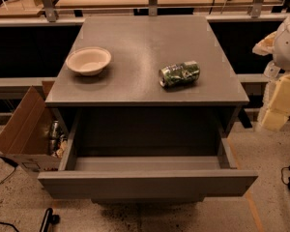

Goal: Close top drawer

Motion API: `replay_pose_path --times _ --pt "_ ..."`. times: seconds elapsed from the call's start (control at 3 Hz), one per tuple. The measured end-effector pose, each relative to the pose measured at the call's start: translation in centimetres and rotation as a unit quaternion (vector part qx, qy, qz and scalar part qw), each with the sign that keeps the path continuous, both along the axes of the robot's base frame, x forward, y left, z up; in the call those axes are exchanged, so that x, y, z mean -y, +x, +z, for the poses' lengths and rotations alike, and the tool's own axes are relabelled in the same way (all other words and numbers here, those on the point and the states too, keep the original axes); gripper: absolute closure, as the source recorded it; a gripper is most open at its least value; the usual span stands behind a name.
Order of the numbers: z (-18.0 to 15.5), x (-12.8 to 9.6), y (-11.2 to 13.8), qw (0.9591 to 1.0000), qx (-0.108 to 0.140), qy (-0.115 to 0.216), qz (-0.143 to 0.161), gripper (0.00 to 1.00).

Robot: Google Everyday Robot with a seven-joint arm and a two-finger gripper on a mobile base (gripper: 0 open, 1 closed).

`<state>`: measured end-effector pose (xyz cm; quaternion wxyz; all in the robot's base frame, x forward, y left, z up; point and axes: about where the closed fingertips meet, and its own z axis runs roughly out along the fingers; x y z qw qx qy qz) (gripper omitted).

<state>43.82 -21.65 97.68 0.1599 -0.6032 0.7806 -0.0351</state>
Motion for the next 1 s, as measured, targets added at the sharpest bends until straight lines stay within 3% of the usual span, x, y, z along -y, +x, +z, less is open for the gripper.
replay_pose_path --times 0.33,0.67,1.0 --pt "-0.1 -0.1 0.0 1.0000 0.006 0.000 0.000 0.00" --pt "-2.2 -1.0 -1.0 0.9994 0.016 0.013 0.027 0.00" --pt "-3.2 -1.0 -1.0 0.9993 0.017 0.012 0.031 0.00"
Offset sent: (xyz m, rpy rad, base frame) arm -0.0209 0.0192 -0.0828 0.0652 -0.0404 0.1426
